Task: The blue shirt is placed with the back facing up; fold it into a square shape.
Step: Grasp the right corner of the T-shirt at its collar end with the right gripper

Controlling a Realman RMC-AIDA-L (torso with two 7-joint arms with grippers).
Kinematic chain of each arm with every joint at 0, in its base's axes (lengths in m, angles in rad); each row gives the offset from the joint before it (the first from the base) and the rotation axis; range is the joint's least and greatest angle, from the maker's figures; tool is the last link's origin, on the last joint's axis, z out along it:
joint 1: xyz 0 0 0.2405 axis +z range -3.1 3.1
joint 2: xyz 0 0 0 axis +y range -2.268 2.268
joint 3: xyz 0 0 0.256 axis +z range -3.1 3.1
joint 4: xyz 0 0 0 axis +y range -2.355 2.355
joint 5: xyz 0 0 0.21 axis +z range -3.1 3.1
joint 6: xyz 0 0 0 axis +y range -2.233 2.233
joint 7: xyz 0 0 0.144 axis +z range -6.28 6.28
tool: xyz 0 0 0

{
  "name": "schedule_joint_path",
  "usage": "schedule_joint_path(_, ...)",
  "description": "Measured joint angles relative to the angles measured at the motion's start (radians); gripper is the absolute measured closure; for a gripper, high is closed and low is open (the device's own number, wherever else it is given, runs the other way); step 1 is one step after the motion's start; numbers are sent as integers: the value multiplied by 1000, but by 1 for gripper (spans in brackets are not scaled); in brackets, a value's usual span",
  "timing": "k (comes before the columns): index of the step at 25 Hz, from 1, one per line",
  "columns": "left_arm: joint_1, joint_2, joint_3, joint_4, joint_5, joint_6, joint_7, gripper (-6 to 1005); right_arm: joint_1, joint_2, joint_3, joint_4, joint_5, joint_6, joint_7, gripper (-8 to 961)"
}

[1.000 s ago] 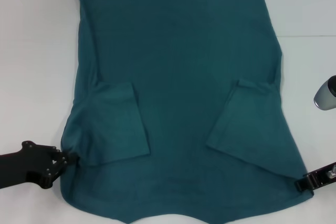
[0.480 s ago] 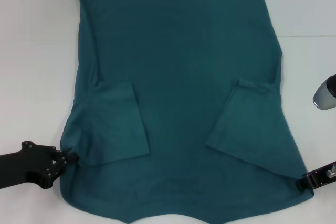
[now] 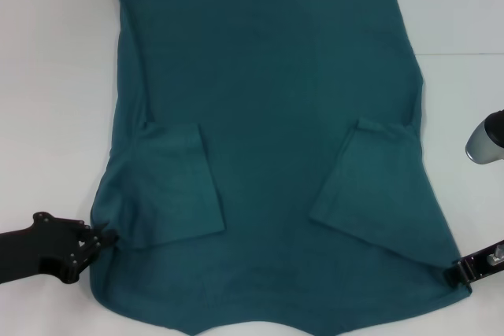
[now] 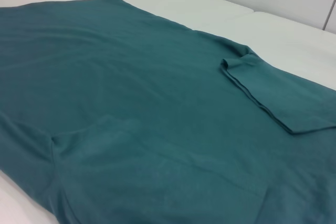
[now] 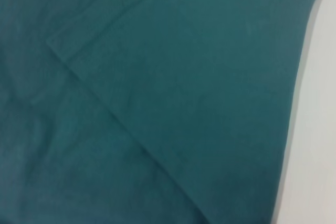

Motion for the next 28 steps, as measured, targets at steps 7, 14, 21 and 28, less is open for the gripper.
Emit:
schedule_joint_path(7,0,0,4,0,0,0,0,955,0,0,0,2,0,0,1,617)
schedule_joint_path(14,0,1,4,-10,0,-7,7,954,0,0,0,5,-2,2,8,642)
schedule_joint_path(21,0,2,5,-13,0,-10,9,954,7,0,1,15,-17,3,18,667)
schedule_joint_path(28,1,2,5,-14,0,-10,9,954,10,0,0,29,-17,13,20,806)
